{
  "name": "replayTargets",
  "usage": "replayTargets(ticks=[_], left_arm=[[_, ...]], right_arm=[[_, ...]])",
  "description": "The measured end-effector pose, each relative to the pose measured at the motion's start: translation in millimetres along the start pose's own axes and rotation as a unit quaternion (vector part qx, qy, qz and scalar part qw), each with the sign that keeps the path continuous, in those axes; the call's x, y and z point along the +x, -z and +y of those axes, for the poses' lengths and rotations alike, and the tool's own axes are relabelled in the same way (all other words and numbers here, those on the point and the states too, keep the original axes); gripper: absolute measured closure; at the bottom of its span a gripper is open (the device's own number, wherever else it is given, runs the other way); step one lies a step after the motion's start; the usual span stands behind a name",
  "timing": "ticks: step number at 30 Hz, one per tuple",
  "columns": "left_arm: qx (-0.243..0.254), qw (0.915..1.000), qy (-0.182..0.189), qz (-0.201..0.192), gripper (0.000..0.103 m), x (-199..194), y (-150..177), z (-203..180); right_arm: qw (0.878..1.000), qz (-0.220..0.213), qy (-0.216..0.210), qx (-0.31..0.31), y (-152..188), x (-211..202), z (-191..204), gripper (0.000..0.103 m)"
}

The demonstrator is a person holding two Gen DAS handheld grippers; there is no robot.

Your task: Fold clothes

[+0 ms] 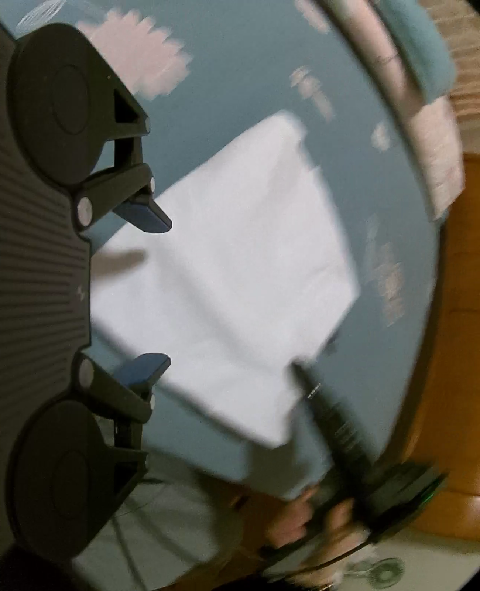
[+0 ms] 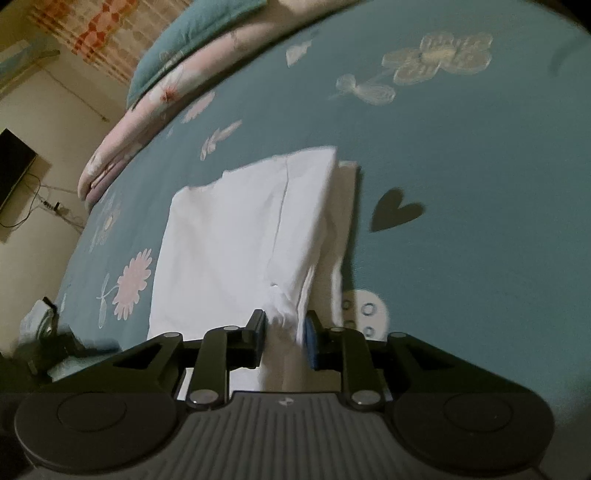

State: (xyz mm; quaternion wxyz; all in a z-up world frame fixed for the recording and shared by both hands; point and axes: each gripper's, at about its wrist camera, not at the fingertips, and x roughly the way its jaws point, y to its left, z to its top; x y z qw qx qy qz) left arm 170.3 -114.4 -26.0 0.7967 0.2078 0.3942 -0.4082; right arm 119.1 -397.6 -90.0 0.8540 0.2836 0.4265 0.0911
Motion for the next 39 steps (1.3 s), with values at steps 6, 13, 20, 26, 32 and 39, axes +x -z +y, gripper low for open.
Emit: replayTargets(ticks=[6, 13, 20, 26, 32, 39], left_arm=[[-0.123, 0.9912, 0.048, -0.009, 0.029, 33, -48, 54], [-0.135, 0.9906, 0.017, 0.015, 0.029, 101, -55, 72], [-0.123, 0.9919, -0.027, 0.015, 0.027, 129, -61, 83], [-0.143, 0.9886, -0.047, 0.001, 0.027, 121, -73, 96], [-0.128, 0.9898, -0.06, 0.019, 0.028, 121, -62, 86], [-0.098, 0.9951, 0.0, 0.01, 0.024, 68, -56, 46]], right_arm=[[0.998, -0.037, -0.011, -0.045, 9, -12, 29, 0.075], [0.997, 0.012, 0.009, -0.08, 29, 23, 29, 0.077], [0.999, 0.002, -0.016, -0.031, 41, 19, 5, 0.078], [1.0, -0.013, -0.012, -0.018, 48, 16, 5, 0.077], [1.0, -0.026, -0.014, -0.004, 55, 6, 7, 0.063], [0.993, -0.041, -0.097, -0.054, 80, -9, 50, 0.056]])
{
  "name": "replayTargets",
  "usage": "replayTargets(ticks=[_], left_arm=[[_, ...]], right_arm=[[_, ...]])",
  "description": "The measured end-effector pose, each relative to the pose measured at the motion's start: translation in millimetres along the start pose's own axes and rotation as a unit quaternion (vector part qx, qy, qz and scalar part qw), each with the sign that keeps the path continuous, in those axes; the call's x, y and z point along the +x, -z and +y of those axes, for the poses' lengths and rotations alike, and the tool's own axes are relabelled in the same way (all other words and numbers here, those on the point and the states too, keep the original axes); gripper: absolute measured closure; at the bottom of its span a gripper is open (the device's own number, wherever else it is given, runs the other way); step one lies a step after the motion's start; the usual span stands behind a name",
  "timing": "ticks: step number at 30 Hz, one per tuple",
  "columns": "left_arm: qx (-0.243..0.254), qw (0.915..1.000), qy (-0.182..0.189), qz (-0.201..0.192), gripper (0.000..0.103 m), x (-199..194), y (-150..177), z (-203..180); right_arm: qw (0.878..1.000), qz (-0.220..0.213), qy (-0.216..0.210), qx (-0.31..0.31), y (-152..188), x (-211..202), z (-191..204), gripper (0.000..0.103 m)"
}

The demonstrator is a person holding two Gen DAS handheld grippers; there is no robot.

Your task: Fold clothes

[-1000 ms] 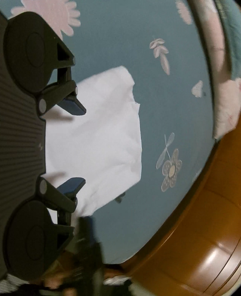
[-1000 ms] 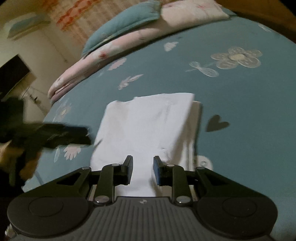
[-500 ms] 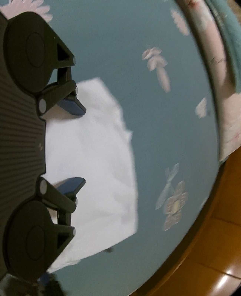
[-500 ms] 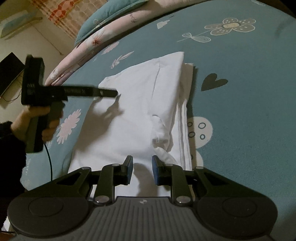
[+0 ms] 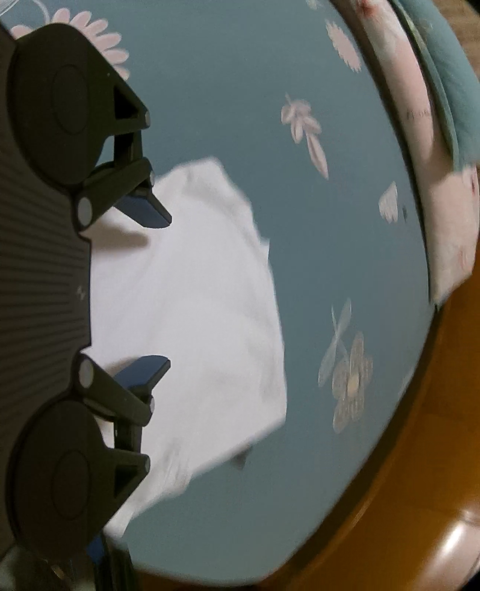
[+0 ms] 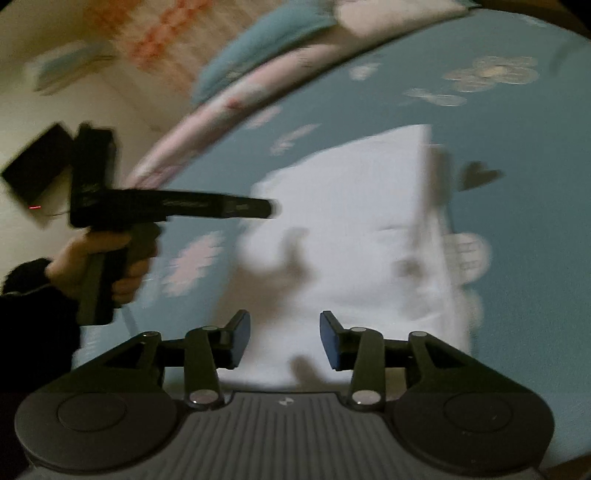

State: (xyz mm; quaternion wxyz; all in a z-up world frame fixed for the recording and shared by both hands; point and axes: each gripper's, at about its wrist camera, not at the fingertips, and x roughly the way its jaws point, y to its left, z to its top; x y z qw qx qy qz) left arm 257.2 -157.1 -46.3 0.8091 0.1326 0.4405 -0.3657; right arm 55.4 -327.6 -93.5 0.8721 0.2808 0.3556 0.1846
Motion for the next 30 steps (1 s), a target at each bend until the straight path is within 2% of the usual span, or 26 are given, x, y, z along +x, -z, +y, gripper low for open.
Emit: replayTargets(ticks=[4, 6, 11, 18, 25, 27, 30], left_arm=[[0.007, 0.9986, 0.045, 0.028, 0.023, -10, 14, -20], [0.011, 0.9981, 0.042, 0.042, 0.023, -4, 24, -24], [0.004, 0.9969, 0.039, 0.068, 0.023, 13, 44, -22], [-0.01, 0.9959, 0.054, 0.071, 0.023, 20, 43, -13], [-0.01, 0.9956, 0.062, 0.069, 0.017, 28, 43, -13], [-0.008, 0.9957, 0.062, 0.069, 0.016, 29, 43, -14], [-0.006, 0.9956, 0.063, 0.069, 0.013, 31, 42, -15]], right_arm=[[0.996, 0.036, -0.054, -0.063, 26, 15, 36, 0.053], [0.992, 0.056, -0.064, -0.092, 40, 25, 50, 0.053], [0.988, 0.06, -0.042, -0.136, 55, 47, 66, 0.053], [0.983, 0.057, 0.005, -0.172, 58, 71, 73, 0.051], [0.985, 0.052, -0.009, -0.163, 57, 75, 72, 0.05], [0.985, 0.055, -0.015, -0.165, 56, 79, 76, 0.041], [0.981, 0.063, -0.021, -0.18, 58, 84, 86, 0.034]])
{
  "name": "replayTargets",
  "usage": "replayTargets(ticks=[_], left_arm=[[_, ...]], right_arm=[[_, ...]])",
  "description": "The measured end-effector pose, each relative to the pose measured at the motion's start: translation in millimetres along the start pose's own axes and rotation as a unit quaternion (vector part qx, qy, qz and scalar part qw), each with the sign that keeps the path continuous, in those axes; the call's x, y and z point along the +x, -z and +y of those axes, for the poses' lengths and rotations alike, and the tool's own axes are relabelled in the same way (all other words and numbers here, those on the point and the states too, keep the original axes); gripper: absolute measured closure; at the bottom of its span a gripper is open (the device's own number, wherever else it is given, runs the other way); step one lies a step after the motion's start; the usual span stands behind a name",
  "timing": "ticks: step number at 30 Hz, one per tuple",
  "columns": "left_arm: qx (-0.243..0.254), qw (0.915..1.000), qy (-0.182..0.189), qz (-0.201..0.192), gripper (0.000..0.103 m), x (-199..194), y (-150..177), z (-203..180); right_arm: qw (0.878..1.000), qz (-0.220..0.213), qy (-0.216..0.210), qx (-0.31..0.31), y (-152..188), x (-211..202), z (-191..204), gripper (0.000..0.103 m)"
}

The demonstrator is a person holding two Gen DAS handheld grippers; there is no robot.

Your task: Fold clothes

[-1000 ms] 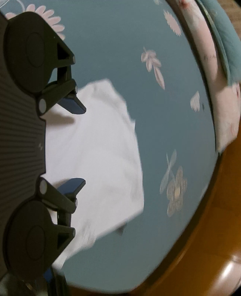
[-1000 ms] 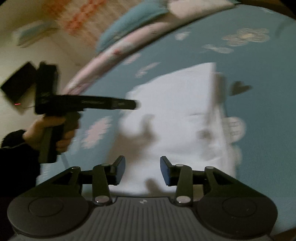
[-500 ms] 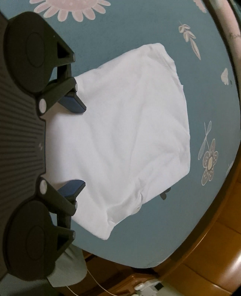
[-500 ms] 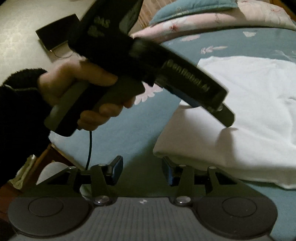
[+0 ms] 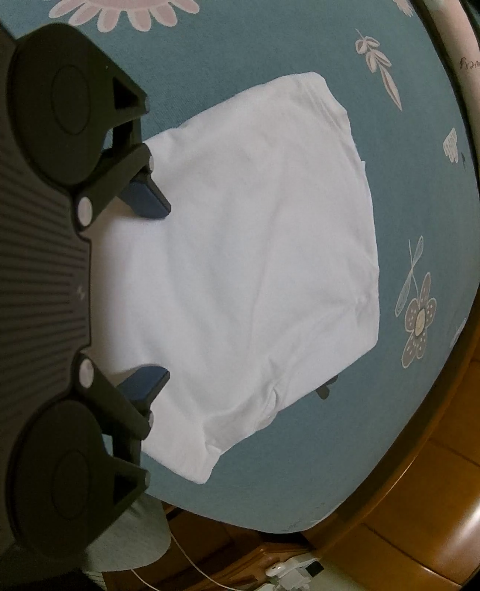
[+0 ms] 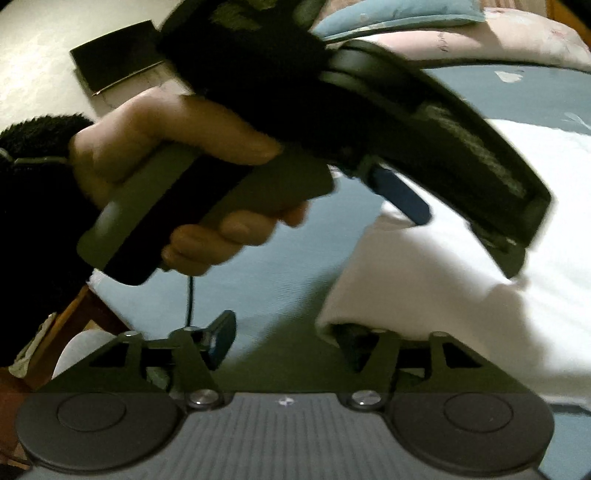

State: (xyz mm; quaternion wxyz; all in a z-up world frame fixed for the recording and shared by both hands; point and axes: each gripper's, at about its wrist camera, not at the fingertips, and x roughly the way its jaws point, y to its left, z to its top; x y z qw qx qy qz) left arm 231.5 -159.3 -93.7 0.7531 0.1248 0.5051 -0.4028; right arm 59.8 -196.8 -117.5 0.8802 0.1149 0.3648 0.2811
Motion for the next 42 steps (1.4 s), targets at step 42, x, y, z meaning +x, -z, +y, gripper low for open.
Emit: replayTargets(ticks=[42], left_arm=[[0.169, 0.9835, -0.053, -0.037, 0.009, -32, 104, -74]], right_arm=[[0.948, -0.169, 0.089, 0.253, 58, -136, -118, 0.033]])
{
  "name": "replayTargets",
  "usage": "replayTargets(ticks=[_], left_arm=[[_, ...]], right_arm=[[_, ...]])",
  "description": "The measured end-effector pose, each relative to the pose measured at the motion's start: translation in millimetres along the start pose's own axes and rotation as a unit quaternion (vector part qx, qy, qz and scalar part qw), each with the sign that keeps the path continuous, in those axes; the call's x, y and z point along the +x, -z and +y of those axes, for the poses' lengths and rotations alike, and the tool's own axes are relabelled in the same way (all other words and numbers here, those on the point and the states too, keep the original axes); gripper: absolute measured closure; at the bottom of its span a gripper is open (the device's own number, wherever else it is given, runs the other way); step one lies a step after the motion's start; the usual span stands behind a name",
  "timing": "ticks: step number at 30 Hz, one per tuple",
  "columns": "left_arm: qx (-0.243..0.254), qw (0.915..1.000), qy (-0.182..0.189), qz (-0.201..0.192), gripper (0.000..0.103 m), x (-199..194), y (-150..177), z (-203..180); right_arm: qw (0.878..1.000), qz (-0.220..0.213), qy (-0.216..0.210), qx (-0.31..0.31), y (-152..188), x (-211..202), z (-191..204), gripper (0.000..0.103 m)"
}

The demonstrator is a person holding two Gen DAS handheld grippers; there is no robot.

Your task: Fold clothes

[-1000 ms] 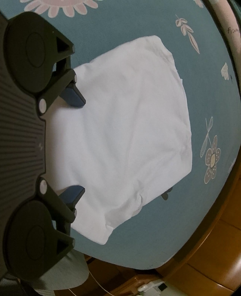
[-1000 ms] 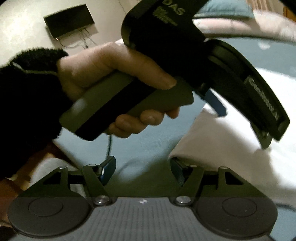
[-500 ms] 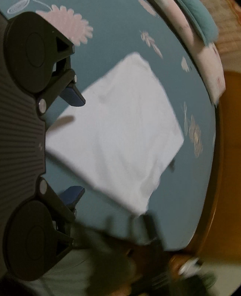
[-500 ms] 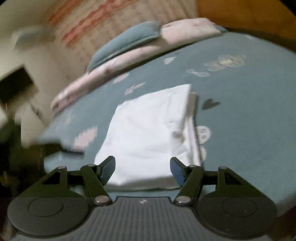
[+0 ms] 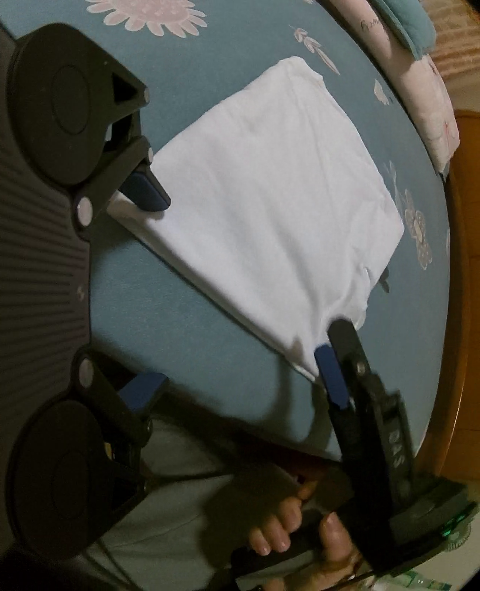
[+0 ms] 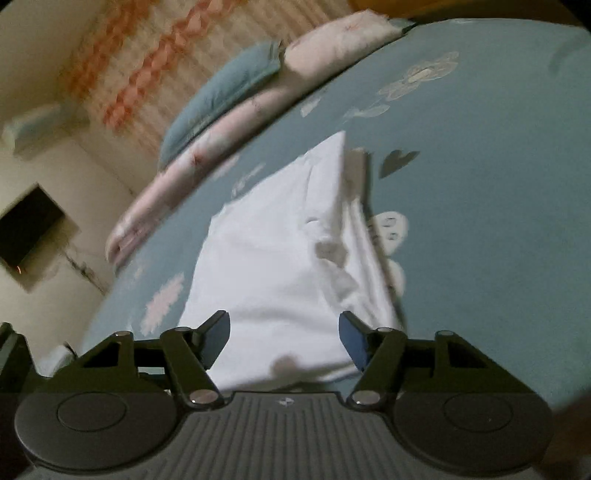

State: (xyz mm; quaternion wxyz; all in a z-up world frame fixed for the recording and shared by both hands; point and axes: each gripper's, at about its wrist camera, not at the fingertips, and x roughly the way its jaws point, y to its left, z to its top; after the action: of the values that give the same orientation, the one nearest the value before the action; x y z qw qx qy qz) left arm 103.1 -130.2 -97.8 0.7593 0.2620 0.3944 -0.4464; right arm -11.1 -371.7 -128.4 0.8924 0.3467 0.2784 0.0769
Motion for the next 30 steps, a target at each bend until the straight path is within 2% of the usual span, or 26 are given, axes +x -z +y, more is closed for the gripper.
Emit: replayTargets(ticks=[2, 4, 5, 8, 12, 17, 26, 27, 29, 30], left_arm=[[-0.019, 0.9998, 0.003, -0.011, 0.01, -11, -6, 11], [-0.038, 0.9986, -0.01, -0.036, 0.01, -23, -19, 21], [-0.046, 0.9974, -0.019, -0.052, 0.01, -29, -27, 26], [-0.056, 0.9946, -0.031, -0.082, 0.01, -31, -46, 30], [-0.06, 0.9922, -0.04, -0.102, 0.01, -17, -64, 28], [-0.074, 0.9933, -0.008, -0.088, 0.01, 13, -65, 21], [-0.098, 0.9929, 0.004, -0.067, 0.01, 26, -48, 20], [-0.101, 0.9926, 0.005, -0.067, 0.01, 25, -47, 21], [-0.097, 0.9929, 0.009, -0.067, 0.01, 23, -49, 19], [-0.095, 0.9931, 0.011, -0.068, 0.01, 21, -49, 18]], right_arm=[[0.999, -0.025, 0.01, -0.027, 3, -11, 5, 0.033], [0.995, -0.046, 0.047, -0.079, 7, -16, 15, 0.035], [0.992, -0.052, 0.068, -0.096, 9, -17, 19, 0.039], [0.992, -0.049, 0.093, -0.063, 15, -21, 14, 0.052], [0.996, -0.041, 0.079, -0.016, 21, -25, -1, 0.061], [0.997, -0.028, 0.07, 0.018, 19, -27, -15, 0.066], [0.996, -0.024, 0.035, 0.081, 10, -11, -27, 0.065], [0.996, -0.025, 0.034, 0.078, 10, -9, -26, 0.072], [0.997, -0.028, 0.042, 0.064, 11, -10, -22, 0.094], [0.997, -0.034, 0.041, 0.059, 11, -14, -20, 0.095]])
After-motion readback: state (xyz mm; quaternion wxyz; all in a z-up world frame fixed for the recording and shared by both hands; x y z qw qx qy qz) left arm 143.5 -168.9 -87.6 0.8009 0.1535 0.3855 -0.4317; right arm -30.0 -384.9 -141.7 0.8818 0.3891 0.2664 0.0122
